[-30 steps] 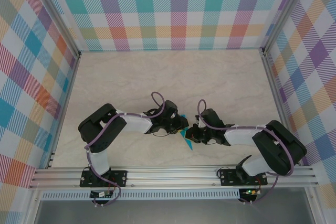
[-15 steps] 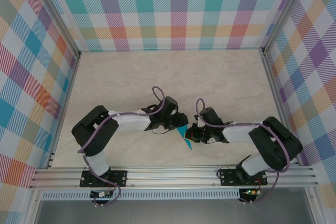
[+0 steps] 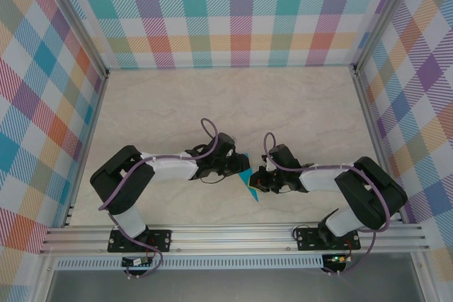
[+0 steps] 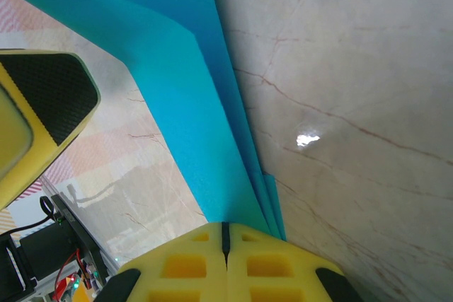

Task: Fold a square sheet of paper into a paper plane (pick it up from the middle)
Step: Perform the fifth fold on the wing at the bottom-center of the table.

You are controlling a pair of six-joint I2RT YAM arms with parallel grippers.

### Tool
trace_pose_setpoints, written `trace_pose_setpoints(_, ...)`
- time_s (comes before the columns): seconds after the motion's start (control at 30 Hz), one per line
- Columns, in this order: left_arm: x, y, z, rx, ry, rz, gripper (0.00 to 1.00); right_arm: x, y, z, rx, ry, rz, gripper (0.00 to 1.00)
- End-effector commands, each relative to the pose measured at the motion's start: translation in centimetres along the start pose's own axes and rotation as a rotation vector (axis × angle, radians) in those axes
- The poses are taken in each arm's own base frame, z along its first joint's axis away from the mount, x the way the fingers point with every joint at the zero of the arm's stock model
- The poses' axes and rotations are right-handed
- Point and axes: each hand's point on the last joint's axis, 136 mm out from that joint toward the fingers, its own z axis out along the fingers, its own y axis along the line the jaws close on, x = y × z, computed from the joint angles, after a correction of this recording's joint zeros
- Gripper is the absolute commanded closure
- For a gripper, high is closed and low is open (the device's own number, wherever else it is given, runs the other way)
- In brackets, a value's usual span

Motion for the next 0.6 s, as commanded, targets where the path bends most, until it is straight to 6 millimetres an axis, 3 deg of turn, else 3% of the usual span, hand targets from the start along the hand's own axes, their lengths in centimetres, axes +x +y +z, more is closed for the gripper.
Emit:
trace_pose_setpoints(0.0,-0.9,0.0,0.5,0.032,-0.034,0.005,0.61,2.5,-6.5,0.3,0.23,0.054,0.11,1.0)
trace_pose_setpoints(0.17,-1.1,0.0,1.0,0.047,-0.027,-0.001,0.61,2.7,-6.8,0.3,0.239,0.062,0.114,1.0)
trace_pose_setpoints(0.57,-2.1,4.1,2.3,-0.055,-0.038,-0.035,0.62,3.3,-7.7,0.3,0.265,0.082,0.118,1.0)
